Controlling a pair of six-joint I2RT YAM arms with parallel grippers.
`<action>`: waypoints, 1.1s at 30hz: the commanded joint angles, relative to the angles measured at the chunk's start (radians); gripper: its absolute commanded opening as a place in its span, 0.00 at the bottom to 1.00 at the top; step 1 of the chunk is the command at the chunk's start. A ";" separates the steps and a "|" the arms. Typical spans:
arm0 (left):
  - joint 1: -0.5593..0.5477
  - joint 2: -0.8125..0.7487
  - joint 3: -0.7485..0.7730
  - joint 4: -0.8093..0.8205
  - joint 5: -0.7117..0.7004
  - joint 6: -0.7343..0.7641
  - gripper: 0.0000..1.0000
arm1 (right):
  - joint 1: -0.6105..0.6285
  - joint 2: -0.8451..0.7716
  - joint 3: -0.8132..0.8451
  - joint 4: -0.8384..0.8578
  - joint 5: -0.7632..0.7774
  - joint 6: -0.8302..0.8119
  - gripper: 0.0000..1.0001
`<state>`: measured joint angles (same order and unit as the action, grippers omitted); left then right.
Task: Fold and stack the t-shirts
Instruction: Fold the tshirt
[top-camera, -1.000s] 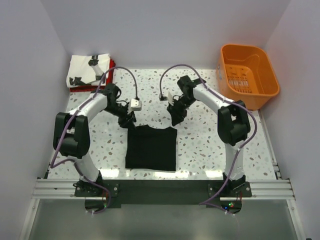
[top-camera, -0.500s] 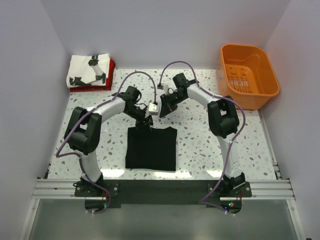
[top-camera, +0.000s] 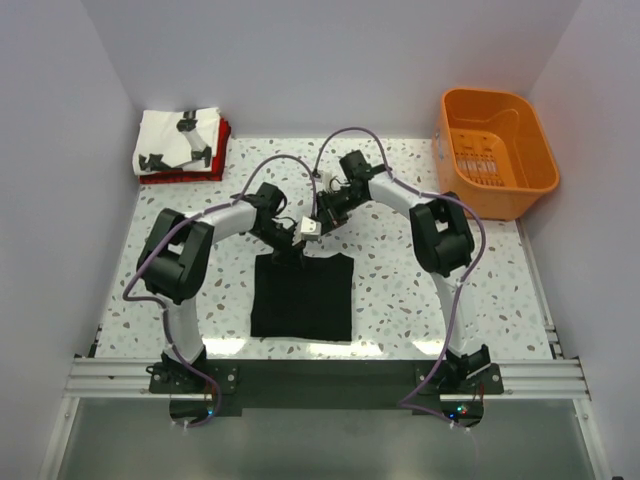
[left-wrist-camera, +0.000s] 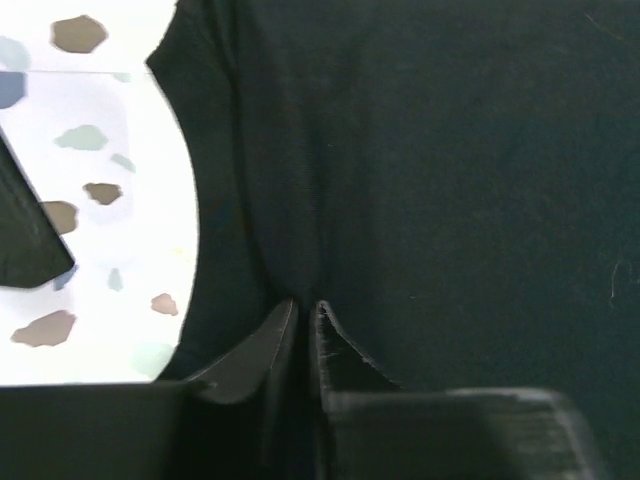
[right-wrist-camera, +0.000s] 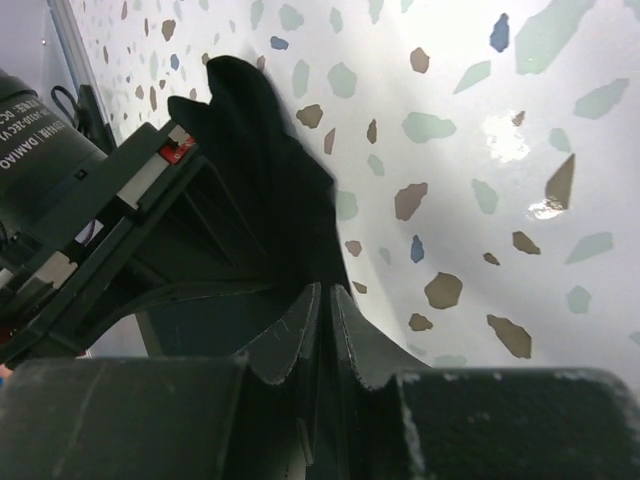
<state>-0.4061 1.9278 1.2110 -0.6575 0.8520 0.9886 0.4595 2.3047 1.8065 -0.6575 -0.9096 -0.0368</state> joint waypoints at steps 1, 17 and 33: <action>-0.002 -0.047 -0.021 0.012 0.033 0.038 0.09 | 0.021 0.010 -0.004 0.030 -0.041 0.020 0.11; -0.037 -0.277 -0.182 0.214 -0.070 0.007 0.00 | 0.077 0.145 0.083 -0.117 -0.109 -0.101 0.09; -0.053 -0.374 -0.237 0.413 -0.145 0.024 0.00 | 0.080 0.239 0.143 -0.258 -0.141 -0.215 0.08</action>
<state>-0.4587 1.6024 0.9829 -0.3527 0.7158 1.0046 0.5373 2.5160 1.9266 -0.8852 -1.0798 -0.2001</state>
